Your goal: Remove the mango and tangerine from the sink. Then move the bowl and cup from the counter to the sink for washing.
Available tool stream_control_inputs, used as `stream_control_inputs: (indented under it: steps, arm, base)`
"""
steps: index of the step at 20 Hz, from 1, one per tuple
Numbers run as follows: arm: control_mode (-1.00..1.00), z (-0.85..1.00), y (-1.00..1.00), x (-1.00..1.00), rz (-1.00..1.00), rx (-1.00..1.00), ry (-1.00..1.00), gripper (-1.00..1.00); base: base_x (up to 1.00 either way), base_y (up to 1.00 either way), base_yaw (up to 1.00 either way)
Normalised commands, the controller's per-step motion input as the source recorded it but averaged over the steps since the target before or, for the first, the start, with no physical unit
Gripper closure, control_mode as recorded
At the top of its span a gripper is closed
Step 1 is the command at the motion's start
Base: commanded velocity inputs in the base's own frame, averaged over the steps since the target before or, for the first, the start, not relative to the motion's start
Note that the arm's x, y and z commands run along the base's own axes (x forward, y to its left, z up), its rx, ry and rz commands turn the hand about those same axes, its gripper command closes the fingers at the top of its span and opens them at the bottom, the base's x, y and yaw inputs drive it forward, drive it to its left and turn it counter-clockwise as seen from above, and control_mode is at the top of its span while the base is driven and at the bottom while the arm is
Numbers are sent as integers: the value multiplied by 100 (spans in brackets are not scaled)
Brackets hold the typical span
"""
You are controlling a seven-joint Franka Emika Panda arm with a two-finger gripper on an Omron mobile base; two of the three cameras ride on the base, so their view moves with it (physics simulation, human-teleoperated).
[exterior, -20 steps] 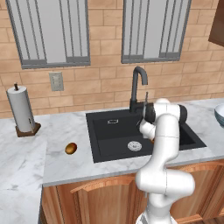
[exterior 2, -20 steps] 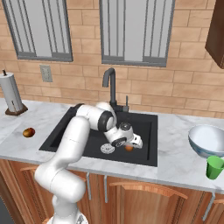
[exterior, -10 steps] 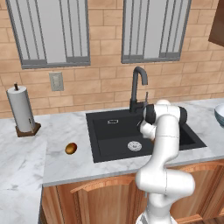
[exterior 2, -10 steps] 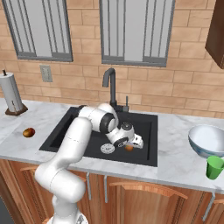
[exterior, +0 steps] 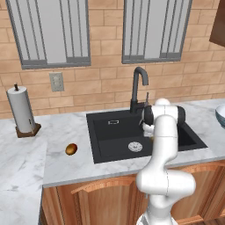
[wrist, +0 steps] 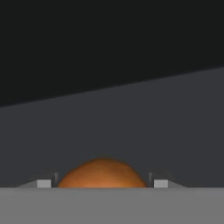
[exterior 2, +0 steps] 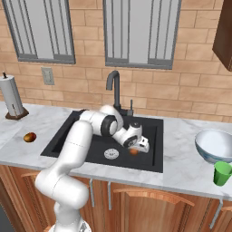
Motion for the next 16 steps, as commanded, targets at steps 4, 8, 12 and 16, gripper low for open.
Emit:
stream_control_inputs:
  steps: [4, 8, 12, 16]
  arm:
    - [-100, 11, -17, -20, -1, 9, 3, 100]
    - [-100, 22, -13, -24, 0, 9, 0, 100]
    - [-100, 22, -8, -22, 0, 8, 4, 100]
    - [-100, 30, 1, -17, 0, 9, 8, 100]
  base:
    - [0, 0, 0]
    - [0, 0, 0]
    - [0, 0, 0]
    - [0, 0, 0]
